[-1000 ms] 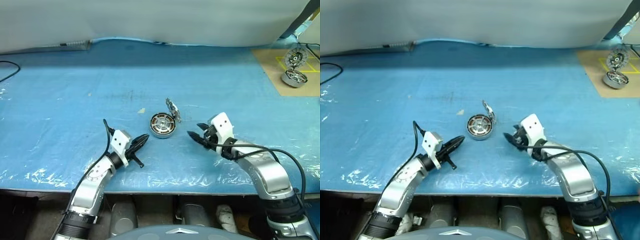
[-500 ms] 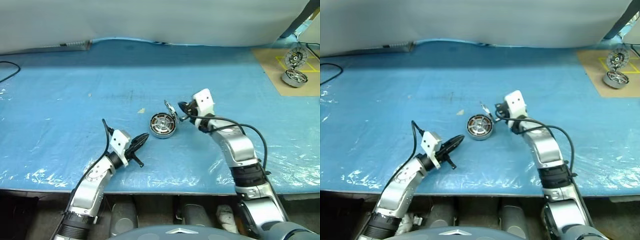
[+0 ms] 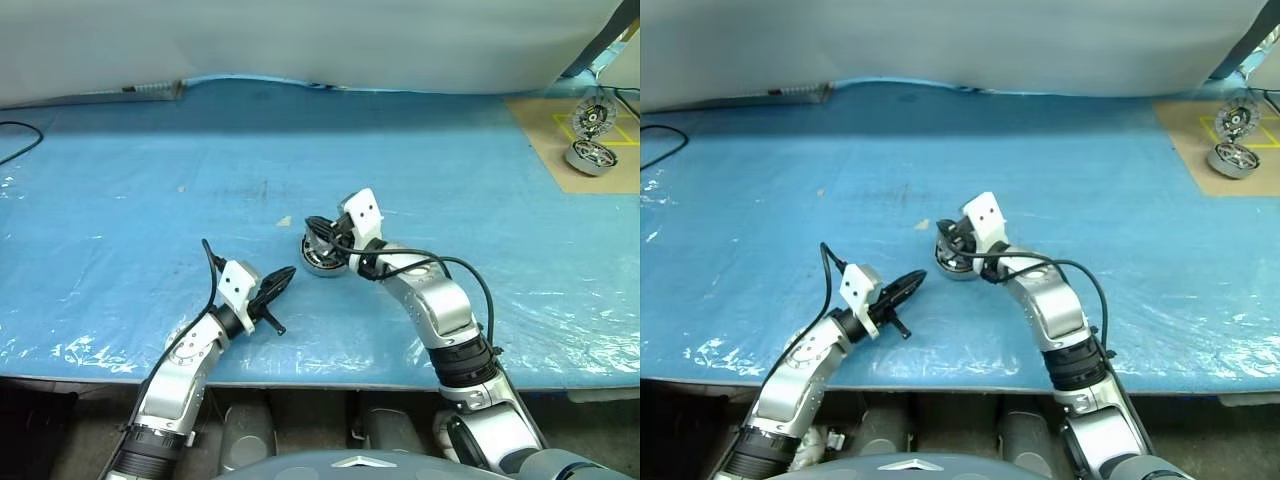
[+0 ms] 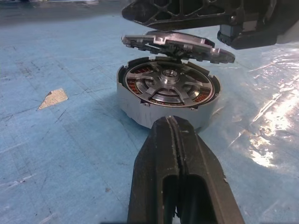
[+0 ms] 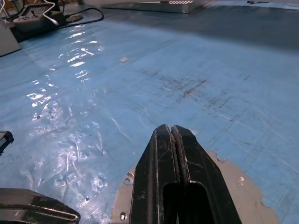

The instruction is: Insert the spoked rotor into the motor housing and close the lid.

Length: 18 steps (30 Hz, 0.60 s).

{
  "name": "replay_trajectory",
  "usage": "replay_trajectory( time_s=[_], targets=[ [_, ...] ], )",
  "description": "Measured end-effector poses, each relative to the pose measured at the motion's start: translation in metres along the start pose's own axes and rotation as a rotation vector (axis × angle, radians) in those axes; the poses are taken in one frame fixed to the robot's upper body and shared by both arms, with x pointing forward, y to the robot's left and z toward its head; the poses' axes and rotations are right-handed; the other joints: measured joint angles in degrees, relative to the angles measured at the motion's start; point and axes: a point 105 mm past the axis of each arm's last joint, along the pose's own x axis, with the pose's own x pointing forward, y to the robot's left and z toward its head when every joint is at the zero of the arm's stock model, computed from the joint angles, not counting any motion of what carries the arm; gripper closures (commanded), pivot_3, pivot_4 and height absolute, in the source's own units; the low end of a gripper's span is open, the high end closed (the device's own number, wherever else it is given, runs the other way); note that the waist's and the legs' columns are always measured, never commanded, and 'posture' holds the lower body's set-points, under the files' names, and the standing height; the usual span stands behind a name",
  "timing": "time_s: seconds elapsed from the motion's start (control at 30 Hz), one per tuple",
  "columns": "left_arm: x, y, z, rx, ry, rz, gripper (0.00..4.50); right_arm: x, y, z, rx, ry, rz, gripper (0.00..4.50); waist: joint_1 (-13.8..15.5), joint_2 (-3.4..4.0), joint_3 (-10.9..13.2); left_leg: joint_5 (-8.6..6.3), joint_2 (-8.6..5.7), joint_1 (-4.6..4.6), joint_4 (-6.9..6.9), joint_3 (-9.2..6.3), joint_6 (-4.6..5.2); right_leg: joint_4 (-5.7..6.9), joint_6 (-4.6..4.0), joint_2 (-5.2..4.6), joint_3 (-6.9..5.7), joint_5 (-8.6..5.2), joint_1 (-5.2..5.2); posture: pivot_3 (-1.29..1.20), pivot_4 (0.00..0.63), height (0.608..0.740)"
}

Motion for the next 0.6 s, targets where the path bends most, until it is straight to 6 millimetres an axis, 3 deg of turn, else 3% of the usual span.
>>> replay_trajectory(
  time_s=[0.2,0.3,0.5,0.6],
  targets=[
    [0.000,0.000,0.000,0.001,0.000,0.000,4.50,0.009,-0.005,-0.022,0.074,0.025,-0.038,4.49,-0.1,0.00,0.0,0.00,-0.01,0.00,0.01,0.00,0.00,0.01,0.00,0.00,0.00,0.00,0.00,0.00,0.150,0.740],
    [0.001,0.000,0.000,0.002,0.000,0.002,4.50,0.010,-0.007,-0.023,0.068,0.007,-0.050,4.49,-0.1,0.00,0.0,0.00,0.00,0.00,0.00,0.00,0.00,0.01,0.00,0.00,0.00,0.00,0.00,0.00,0.150,0.740],
    [0.001,0.001,0.000,0.002,0.001,0.006,4.50,0.008,-0.003,-0.019,0.035,0.004,-0.016,4.49,-0.1,0.00,0.0,0.00,0.00,0.00,0.01,0.00,0.00,0.02,0.00,0.00,0.00,0.00,0.00,0.00,0.150,0.740],
    [0.000,0.001,0.000,0.000,0.007,0.008,4.50,0.000,0.000,0.001,-0.015,-0.040,0.010,4.32,0.0,0.00,0.0,0.00,0.00,0.00,0.00,0.00,0.00,0.00,0.01,0.00,0.00,0.00,0.00,0.00,0.150,0.740]
  ],
)
